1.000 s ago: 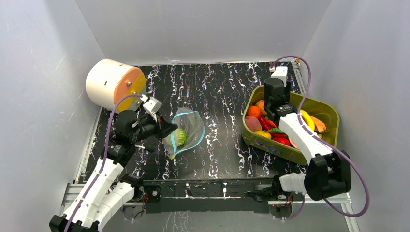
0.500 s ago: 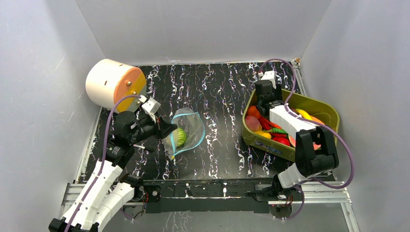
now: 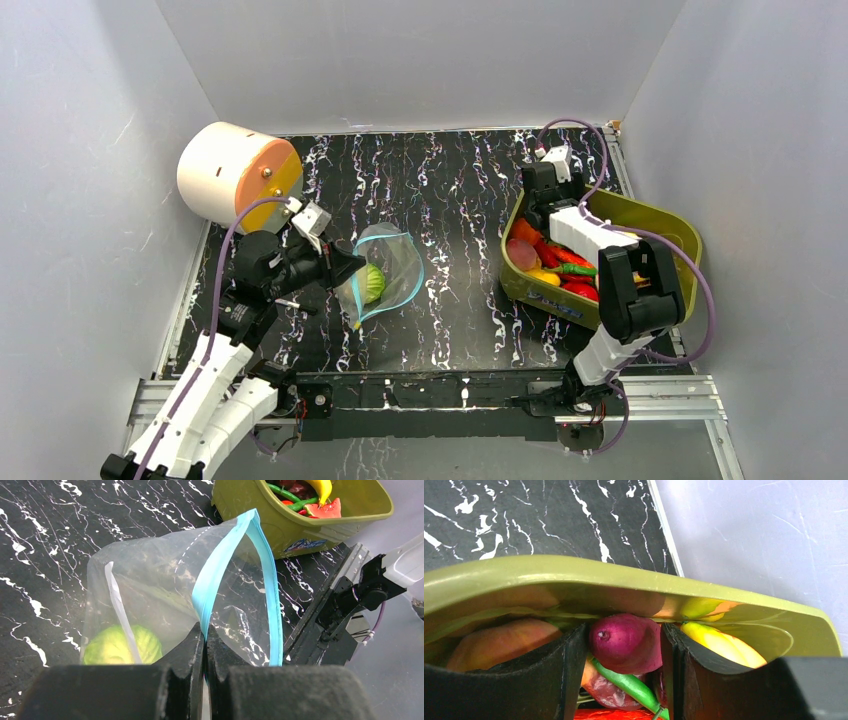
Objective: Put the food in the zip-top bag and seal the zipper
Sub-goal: Pick up the fake vegetable from the bin.
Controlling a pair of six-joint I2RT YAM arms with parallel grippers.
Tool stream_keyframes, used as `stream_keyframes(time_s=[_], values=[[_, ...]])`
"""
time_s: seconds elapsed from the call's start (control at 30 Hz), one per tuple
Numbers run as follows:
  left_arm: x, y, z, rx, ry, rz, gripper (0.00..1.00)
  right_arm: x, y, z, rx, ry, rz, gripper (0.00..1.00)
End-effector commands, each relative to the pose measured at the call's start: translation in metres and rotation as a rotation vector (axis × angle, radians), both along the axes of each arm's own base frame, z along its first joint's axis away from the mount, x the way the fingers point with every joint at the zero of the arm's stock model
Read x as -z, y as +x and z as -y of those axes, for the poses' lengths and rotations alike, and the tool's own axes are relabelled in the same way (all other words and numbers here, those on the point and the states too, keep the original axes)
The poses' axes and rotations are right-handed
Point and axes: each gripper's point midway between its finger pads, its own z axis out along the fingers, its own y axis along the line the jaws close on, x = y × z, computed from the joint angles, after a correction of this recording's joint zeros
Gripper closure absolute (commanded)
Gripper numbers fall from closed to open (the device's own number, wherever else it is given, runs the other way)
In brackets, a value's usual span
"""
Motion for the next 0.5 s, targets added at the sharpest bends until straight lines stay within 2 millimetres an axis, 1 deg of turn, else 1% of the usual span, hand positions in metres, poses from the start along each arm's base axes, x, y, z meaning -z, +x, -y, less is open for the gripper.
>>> stream_keyframes(time_s=[0.0,0.07,0.13,0.2,0.33,0.47], values=[[-0.012,-0.001,-0.003,-0.011,-0.002,0.068,1.00,-0.012,0.009,0.004,0.041,-0.039,0.024,0.48],[-0.011,-0.002,-0.004,-0.017,-0.004,0.069,1.00,-0.012,0.010,0.004,0.040,-0.039,0.008,0.53],[-0.011,-0.002,-0.004,-0.017,-0.005,0.071,1.00,-0.013,0.010,0.004,0.045,-0.035,0.007,0.61],[-0.011,-0.002,-0.003,-0.012,-0.008,0.067,1.00,-0.017,0.010,0.003,0.047,-0.029,0.019,0.65],[-0.009,-0.002,-0.002,-0.002,-0.006,0.051,1.00,-0.026,0.008,0.003,0.053,-0.008,0.039,0.70],[-0.011,-0.003,-0.002,-0.002,-0.008,0.059,1.00,-0.036,0.006,0.002,0.057,0.004,0.055,0.71]])
